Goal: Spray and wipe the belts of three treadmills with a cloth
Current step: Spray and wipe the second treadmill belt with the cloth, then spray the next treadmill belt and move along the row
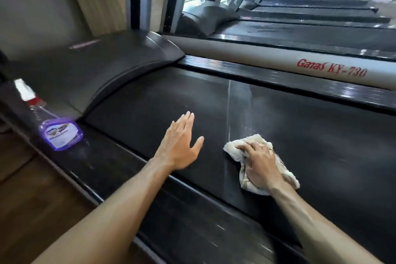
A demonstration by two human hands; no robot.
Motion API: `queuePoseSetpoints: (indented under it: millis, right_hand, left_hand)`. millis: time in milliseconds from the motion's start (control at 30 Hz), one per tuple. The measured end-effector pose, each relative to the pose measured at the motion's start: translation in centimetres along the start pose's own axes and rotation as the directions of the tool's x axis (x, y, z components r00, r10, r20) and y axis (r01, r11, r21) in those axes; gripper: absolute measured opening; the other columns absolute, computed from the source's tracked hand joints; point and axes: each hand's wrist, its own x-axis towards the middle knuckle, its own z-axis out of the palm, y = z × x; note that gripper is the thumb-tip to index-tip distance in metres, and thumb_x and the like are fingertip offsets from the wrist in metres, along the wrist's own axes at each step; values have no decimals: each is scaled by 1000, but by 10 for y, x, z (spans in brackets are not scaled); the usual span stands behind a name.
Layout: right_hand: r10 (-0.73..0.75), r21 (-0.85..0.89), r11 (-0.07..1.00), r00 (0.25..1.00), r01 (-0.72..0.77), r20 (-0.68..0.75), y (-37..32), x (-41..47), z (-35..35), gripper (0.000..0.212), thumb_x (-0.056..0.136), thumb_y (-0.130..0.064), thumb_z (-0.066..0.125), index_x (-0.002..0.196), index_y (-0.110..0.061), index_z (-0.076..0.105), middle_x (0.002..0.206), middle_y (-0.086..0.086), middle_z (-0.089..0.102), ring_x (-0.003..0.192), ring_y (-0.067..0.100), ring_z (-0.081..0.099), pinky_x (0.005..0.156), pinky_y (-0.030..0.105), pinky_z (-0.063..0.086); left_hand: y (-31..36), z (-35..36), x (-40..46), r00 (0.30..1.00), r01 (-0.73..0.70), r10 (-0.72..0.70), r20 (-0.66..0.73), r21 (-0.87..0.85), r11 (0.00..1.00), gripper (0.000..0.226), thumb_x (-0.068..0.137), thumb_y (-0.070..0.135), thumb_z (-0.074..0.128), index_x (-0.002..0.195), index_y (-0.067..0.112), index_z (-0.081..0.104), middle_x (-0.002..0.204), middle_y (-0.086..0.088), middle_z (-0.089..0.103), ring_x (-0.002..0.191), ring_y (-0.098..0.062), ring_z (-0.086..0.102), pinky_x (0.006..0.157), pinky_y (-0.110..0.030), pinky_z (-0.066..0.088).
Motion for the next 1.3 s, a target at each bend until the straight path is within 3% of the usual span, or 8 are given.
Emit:
queuePoseSetpoints:
  millis: [200, 333, 500, 633, 767, 1000, 1100, 1300]
  right_hand:
    - [-97, 262, 961, 995, 93, 1, -72, 46, 30, 59, 82, 6, 58, 129, -28, 66, 130, -1, 60, 118, 29, 60, 100, 46, 49]
    - [-112, 441, 892, 994, 94, 16, -149, 88, 38, 55, 93, 7, 49, 136, -24, 62, 139, 5, 55, 124, 25, 57, 102, 30, 38]
    - [-303, 495, 816, 950, 299, -74, -254, 118, 34, 55, 92, 9, 49, 136, -21, 61, 130, 1, 54, 115, 15, 54, 98, 19, 34]
    - [-488, 501, 736, 870, 455, -73, -303, 127, 28, 55, 95, 4, 47, 139, -27, 59, 134, -8, 51, 121, 10, 54, 105, 26, 42]
    - [-589, 499, 688, 807, 527, -41, -316, 142, 17, 56, 95, -5, 42, 139, -36, 54, 135, -13, 48, 120, 17, 57, 105, 41, 47]
    - [-552, 503, 703, 832, 503, -59, -309, 153, -1, 57, 96, 0, 43, 137, -37, 56, 129, -12, 52, 116, 1, 52, 102, 21, 39]
    - [-532, 504, 712, 844, 489, -67, -301, 153, -6, 56, 97, 0, 43, 137, -37, 55, 129, -12, 52, 117, 5, 54, 103, 25, 42]
    - [-491, 486, 739, 867, 466, -85, -284, 140, -35, 57, 96, -2, 43, 137, -39, 55, 130, -12, 52, 117, 11, 57, 107, 39, 46]
  left_hand:
    - [-107, -63, -42, 947, 172, -156, -279, 35, 984, 74, 100, 35, 54, 160, 9, 20, 168, -5, 18, 156, -17, 11, 128, -39, 7]
    - [-167, -111, -64, 844, 298, -245, -477, 38, 954, 76, 94, 31, 61, 157, 8, 26, 166, -9, 25, 154, -23, 19, 127, -44, 15]
    - [-213, -152, -74, 550, 494, -330, -768, -20, 869, 92, 76, 49, 65, 151, 10, 29, 160, -11, 31, 148, -28, 30, 122, -44, 25]
    - [-257, -160, -54, 384, 601, -586, -714, -288, 745, 105, 69, 54, 76, 151, 10, 28, 156, -12, 34, 147, -32, 31, 118, -50, 30]
    - [-291, -165, -25, 395, 591, -637, -662, -347, 728, 101, 76, 47, 81, 154, 12, 27, 155, -10, 38, 144, -30, 35, 116, -49, 28]
    - [-324, -162, -2, 412, 476, -713, -567, -533, 700, 67, 83, 33, 82, 137, 9, 52, 127, -11, 63, 118, -30, 58, 101, -36, 43]
    - [-324, -162, -4, 409, 460, -699, -586, -529, 713, 46, 89, 27, 76, 126, 6, 59, 121, -16, 65, 117, -34, 56, 100, -36, 41]
    - [-279, -169, -9, 624, 385, -551, -555, -396, 834, 19, 95, 23, 67, 110, 12, 65, 103, -7, 65, 93, -18, 55, 84, -23, 34]
